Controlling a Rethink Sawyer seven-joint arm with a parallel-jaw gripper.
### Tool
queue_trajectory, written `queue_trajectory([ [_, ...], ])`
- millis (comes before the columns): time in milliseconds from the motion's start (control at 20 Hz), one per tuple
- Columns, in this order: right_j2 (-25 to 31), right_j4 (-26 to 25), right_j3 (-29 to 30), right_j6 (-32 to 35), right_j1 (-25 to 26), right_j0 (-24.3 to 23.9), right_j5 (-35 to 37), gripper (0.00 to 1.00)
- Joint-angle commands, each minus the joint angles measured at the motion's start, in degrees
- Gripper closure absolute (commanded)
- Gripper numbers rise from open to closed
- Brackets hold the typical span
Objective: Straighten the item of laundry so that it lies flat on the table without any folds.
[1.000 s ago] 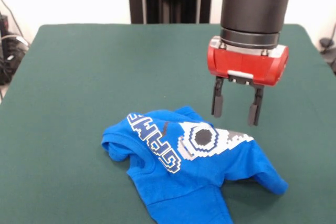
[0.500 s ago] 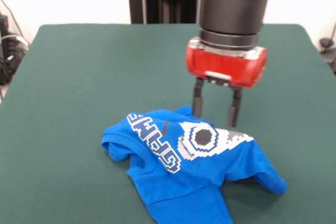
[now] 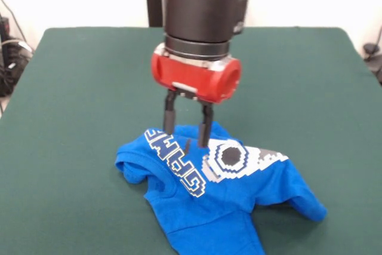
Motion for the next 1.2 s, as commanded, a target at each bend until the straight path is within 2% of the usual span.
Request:
queue_trajectory([
  [50, 4.51, -2.92, 9.5, 2.26, 2.52, 0.54, -1.98, 0.0],
  [300, 3.9, -3.15, 11.76, 2.57, 1.33, 0.64, -1.66, 0.0],
  [600, 3.18, -3.28, 12.56, 4.02, 2.07, 1.31, -4.35, 0.0],
  [950, 2.84, -2.63, 13.71, 4.58, 2.1, 2.09, -4.35, 0.0],
  [1200, 4.02, -2.55, 14.57, 4.75, 4.15, 1.61, -7.11, 0.0],
])
